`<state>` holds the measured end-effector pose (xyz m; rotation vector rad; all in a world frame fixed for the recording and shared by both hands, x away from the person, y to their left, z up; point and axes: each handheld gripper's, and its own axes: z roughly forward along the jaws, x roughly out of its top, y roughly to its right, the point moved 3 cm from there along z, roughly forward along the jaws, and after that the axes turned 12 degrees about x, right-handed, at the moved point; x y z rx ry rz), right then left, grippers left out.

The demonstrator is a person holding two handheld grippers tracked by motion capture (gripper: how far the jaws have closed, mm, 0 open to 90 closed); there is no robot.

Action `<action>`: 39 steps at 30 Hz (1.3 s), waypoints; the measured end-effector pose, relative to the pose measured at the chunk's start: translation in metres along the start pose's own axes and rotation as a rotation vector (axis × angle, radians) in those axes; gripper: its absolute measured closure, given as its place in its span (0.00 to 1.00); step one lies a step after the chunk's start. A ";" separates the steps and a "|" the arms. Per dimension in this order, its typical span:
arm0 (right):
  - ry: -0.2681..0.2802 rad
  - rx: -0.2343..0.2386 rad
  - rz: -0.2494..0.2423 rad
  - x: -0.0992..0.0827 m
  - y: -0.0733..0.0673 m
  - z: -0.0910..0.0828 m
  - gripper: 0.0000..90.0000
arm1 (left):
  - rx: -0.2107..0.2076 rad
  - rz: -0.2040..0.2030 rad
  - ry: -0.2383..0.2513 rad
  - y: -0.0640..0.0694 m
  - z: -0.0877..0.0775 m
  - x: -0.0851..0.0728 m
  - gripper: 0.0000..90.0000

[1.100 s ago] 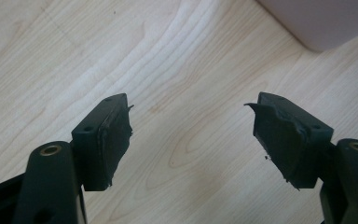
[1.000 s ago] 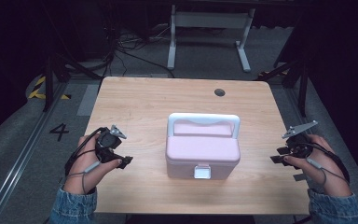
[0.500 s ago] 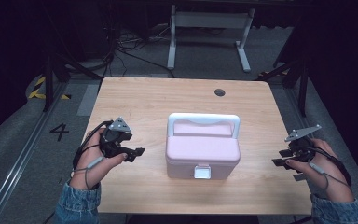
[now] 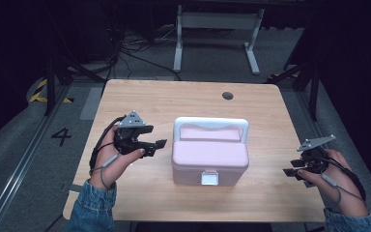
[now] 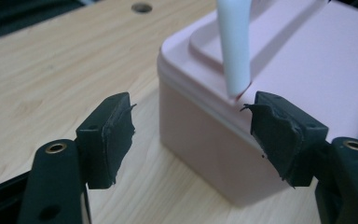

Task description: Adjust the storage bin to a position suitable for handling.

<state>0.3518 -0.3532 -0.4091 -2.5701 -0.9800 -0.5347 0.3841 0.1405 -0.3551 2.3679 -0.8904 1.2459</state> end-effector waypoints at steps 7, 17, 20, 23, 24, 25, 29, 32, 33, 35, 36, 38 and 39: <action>0.021 -0.012 0.008 -0.002 -0.001 -0.001 0.59 | -0.028 -0.007 0.077 0.005 0.013 0.007 0.39; 0.030 -0.017 0.001 0.000 -0.002 0.001 0.59 | -0.034 -0.031 0.082 0.017 0.029 0.018 0.38; 0.030 -0.017 0.002 0.001 -0.002 0.001 0.59 | -0.018 -0.041 0.087 0.020 0.036 0.021 0.37; 0.030 -0.018 0.001 0.001 -0.002 0.001 0.59 | -0.003 -0.048 0.093 0.022 0.042 0.025 0.38; 0.031 -0.019 0.000 0.001 -0.002 0.001 0.59 | 0.001 -0.045 0.097 0.023 0.043 0.027 0.39; 0.031 -0.019 0.000 0.001 -0.002 0.001 0.59 | 0.002 -0.047 0.101 0.024 0.043 0.028 0.41; 0.034 -0.017 0.004 0.000 -0.001 0.002 0.59 | 0.059 -0.014 0.120 0.028 0.042 0.037 0.43; 0.031 -0.015 0.003 0.000 0.000 0.003 0.59 | 0.097 0.017 0.116 0.028 0.043 0.042 0.42; 0.031 -0.014 0.004 0.001 0.000 0.004 0.59 | 0.111 0.037 0.113 0.029 0.044 0.043 0.42; 0.029 -0.011 0.001 0.001 0.000 0.005 0.59 | 0.124 0.071 0.106 0.031 0.047 0.044 0.46; 0.029 -0.011 0.001 0.001 0.000 0.005 0.59 | 0.124 0.071 0.106 0.031 0.047 0.044 0.48; 0.034 -0.011 -0.001 0.002 0.000 0.005 0.59 | 0.126 0.095 0.112 0.032 0.048 0.045 0.53; 0.034 -0.011 -0.001 0.002 0.000 0.005 0.59 | 0.130 0.105 0.107 0.033 0.047 0.046 0.53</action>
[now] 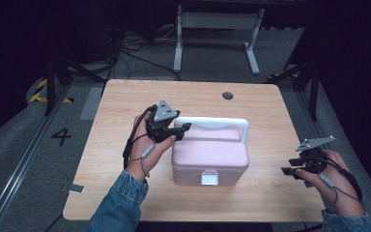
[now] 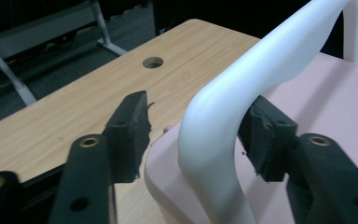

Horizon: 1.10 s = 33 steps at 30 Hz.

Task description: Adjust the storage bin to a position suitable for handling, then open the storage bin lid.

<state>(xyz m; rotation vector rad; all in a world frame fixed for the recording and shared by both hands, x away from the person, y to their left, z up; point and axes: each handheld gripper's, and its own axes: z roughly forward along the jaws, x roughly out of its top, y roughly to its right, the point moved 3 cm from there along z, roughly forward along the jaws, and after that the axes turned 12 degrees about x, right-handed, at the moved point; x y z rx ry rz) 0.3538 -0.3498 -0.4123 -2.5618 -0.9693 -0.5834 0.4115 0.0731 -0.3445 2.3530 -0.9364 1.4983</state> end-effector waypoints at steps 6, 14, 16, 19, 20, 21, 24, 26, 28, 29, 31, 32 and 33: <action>0.005 -0.003 -0.004 0.000 0.001 -0.001 0.59 | -0.008 0.048 -0.015 0.005 -0.003 0.004 0.67; 0.014 -0.005 -0.006 -0.001 0.001 -0.003 0.59 | -0.019 0.058 -0.019 0.004 -0.004 0.009 0.67; 0.017 -0.006 -0.003 -0.002 0.001 -0.004 0.59 | -0.023 0.059 -0.021 0.003 -0.005 0.010 0.68; 0.023 -0.010 -0.011 -0.002 0.001 -0.005 0.60 | -0.035 0.059 -0.024 0.001 -0.006 0.013 0.68; 0.023 -0.009 -0.010 -0.001 0.000 -0.005 0.60 | -0.033 0.057 -0.018 0.001 -0.006 0.014 0.68; 0.024 -0.008 -0.011 -0.001 0.000 -0.005 0.60 | -0.036 0.059 -0.020 0.000 -0.006 0.015 0.69; 0.048 -0.009 -0.032 0.001 -0.001 -0.007 0.62 | -0.046 0.052 -0.022 -0.003 -0.007 0.019 0.69; 0.076 0.000 -0.041 0.003 -0.002 -0.009 0.63 | -0.049 0.044 -0.022 -0.005 -0.006 0.022 0.70; 0.096 0.009 -0.038 0.004 -0.004 -0.012 0.64 | -0.052 0.043 -0.028 -0.007 -0.006 0.025 0.70; 0.108 0.012 -0.039 0.004 -0.005 -0.013 0.65 | -0.054 0.032 -0.027 -0.007 -0.005 0.025 0.70; 0.134 0.017 -0.043 0.006 -0.006 -0.016 0.67 | -0.061 0.027 -0.030 -0.009 -0.004 0.027 0.70; 0.150 0.020 -0.047 0.008 -0.007 -0.019 0.68 | -0.062 0.026 -0.035 -0.010 -0.004 0.028 0.70; 0.164 0.021 -0.053 0.009 -0.007 -0.020 0.70 | -0.063 0.026 -0.034 -0.011 -0.004 0.030 0.70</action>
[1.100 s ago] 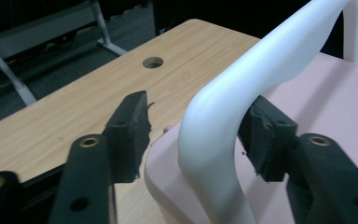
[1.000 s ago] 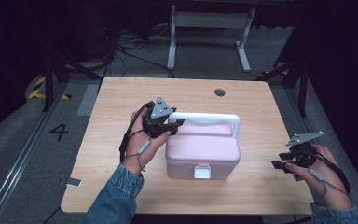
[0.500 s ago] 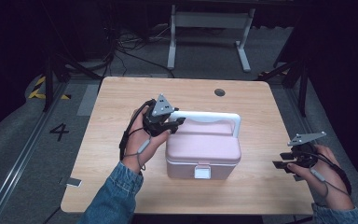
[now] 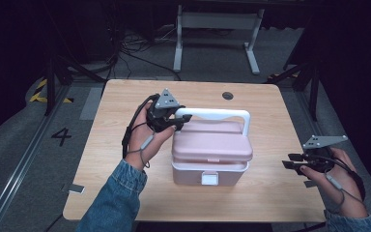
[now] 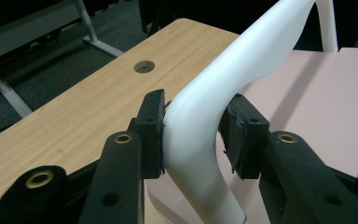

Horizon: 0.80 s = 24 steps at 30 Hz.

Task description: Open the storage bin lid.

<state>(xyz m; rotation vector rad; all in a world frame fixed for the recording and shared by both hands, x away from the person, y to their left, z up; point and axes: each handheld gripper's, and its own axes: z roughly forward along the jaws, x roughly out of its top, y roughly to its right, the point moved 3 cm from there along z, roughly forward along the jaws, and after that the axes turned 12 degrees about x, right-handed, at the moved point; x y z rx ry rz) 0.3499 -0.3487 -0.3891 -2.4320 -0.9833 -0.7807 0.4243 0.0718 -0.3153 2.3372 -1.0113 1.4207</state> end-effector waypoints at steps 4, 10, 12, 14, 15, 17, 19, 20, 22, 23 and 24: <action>0.095 0.032 -0.013 0.008 -0.003 -0.009 0.76 | -0.005 -0.004 -0.006 -0.004 0.001 0.004 0.70; 0.178 0.038 -0.062 0.016 -0.008 -0.016 0.96 | -0.012 -0.032 -0.005 -0.009 0.004 0.009 0.70; 0.192 0.044 -0.069 0.018 -0.009 -0.017 0.99 | -0.015 -0.046 -0.010 -0.010 0.005 0.010 0.70; 0.226 0.067 -0.079 0.020 -0.011 -0.019 1.00 | -0.018 -0.052 -0.015 -0.012 0.006 0.011 0.70; 0.241 0.079 -0.083 0.022 -0.013 -0.019 1.00 | -0.022 -0.061 -0.015 -0.013 0.006 0.011 0.70; 0.256 0.097 -0.092 0.024 -0.016 -0.018 1.00 | -0.026 -0.061 -0.015 -0.015 0.007 0.012 0.70; 0.271 0.114 -0.101 0.026 -0.019 -0.017 1.00 | -0.031 -0.069 -0.017 -0.016 0.008 0.013 0.70; 0.279 0.125 -0.108 0.027 -0.021 -0.017 1.00 | -0.030 -0.076 -0.015 -0.017 0.009 0.014 0.70; 0.316 0.147 -0.123 0.031 -0.026 -0.016 1.00 | -0.032 -0.082 -0.017 -0.018 0.009 0.015 0.70; 0.332 0.166 -0.130 0.033 -0.028 -0.017 1.00 | -0.037 -0.083 -0.023 -0.019 0.010 0.015 0.70; 0.353 0.186 -0.139 0.035 -0.032 -0.017 1.00 | -0.039 -0.088 -0.023 -0.019 0.010 0.015 0.70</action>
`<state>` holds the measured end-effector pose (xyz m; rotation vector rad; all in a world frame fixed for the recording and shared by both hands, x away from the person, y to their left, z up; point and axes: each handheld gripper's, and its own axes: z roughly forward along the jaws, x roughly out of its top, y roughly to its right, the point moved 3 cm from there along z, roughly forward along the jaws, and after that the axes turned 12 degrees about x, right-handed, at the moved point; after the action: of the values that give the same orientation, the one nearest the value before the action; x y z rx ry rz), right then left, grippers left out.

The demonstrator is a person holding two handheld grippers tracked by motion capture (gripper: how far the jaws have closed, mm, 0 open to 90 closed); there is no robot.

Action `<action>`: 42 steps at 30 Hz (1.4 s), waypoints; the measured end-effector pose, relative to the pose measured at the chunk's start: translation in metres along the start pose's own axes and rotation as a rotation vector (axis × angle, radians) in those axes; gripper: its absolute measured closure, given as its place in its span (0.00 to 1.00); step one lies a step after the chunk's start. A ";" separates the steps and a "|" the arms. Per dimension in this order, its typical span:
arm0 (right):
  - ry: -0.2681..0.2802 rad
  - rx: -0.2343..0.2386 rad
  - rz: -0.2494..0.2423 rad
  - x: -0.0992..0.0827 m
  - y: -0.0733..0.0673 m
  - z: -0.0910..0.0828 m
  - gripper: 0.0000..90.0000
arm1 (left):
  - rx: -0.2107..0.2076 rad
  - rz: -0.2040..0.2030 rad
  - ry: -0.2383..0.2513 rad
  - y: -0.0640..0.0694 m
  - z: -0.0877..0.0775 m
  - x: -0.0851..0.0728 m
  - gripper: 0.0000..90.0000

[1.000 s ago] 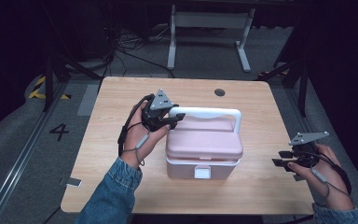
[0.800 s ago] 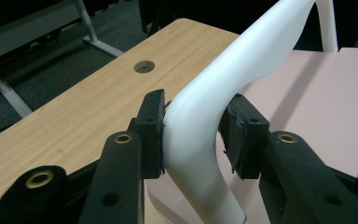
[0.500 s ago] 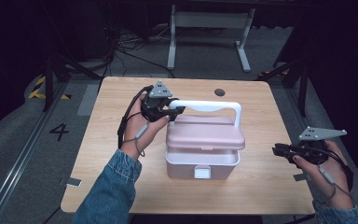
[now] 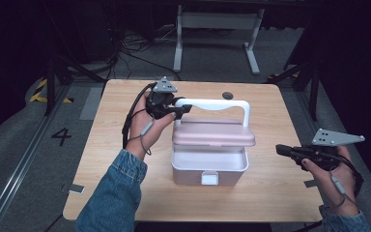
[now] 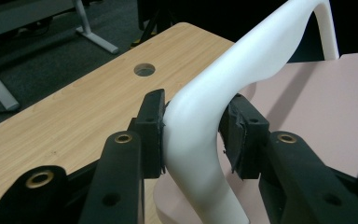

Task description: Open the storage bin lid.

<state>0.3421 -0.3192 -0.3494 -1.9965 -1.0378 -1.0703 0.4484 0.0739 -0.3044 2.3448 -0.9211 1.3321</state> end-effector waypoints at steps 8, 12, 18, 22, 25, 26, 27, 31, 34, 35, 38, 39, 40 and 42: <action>0.086 0.080 -0.023 0.010 -0.009 0.011 1.00 | -0.019 -0.042 0.004 -0.005 0.002 0.001 0.71; 0.127 0.116 -0.028 0.013 -0.015 0.023 1.00 | -0.026 -0.067 0.005 -0.006 0.003 0.002 0.71; 0.193 0.170 -0.015 0.020 -0.021 0.043 1.00 | -0.022 -0.065 0.006 -0.006 0.003 0.002 0.71; 0.207 0.174 -0.032 0.025 -0.026 0.050 1.00 | -0.024 -0.060 0.013 -0.005 0.001 0.000 0.71; 0.210 0.170 -0.026 0.025 -0.024 0.052 1.00 | -0.026 -0.066 0.027 -0.006 0.001 -0.002 0.71; 0.211 0.170 -0.027 0.025 -0.024 0.052 1.00 | -0.020 -0.079 0.030 -0.006 0.000 -0.002 0.70; 0.211 0.172 -0.025 0.025 -0.024 0.052 1.00 | -0.008 -0.078 0.034 -0.007 0.000 -0.003 0.64; 0.216 0.170 -0.025 0.025 -0.023 0.053 1.00 | 0.001 -0.089 0.071 -0.010 -0.003 -0.005 0.48; 0.214 0.169 -0.025 0.025 -0.023 0.053 1.00 | 0.011 -0.069 0.073 -0.010 -0.008 -0.006 0.41; 0.214 0.170 -0.024 0.025 -0.022 0.053 1.00 | 0.018 -0.056 0.079 -0.009 -0.011 -0.007 0.40; 0.213 0.167 -0.024 0.026 -0.022 0.052 1.00 | 0.036 -0.024 0.088 -0.010 -0.022 -0.010 0.36; 0.216 0.166 -0.023 0.027 -0.021 0.052 1.00 | 0.044 -0.017 0.095 -0.010 -0.024 -0.011 0.36; 0.218 0.166 -0.021 0.027 -0.021 0.052 1.00 | 0.050 -0.010 0.100 -0.011 -0.029 -0.012 0.35; 0.225 0.166 -0.016 0.028 -0.021 0.052 1.00 | 0.056 -0.004 0.110 -0.012 -0.038 -0.015 0.35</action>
<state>0.3532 -0.2577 -0.3462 -1.6965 -0.9894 -1.1483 0.4261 0.1091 -0.2960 2.2865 -0.8569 1.4865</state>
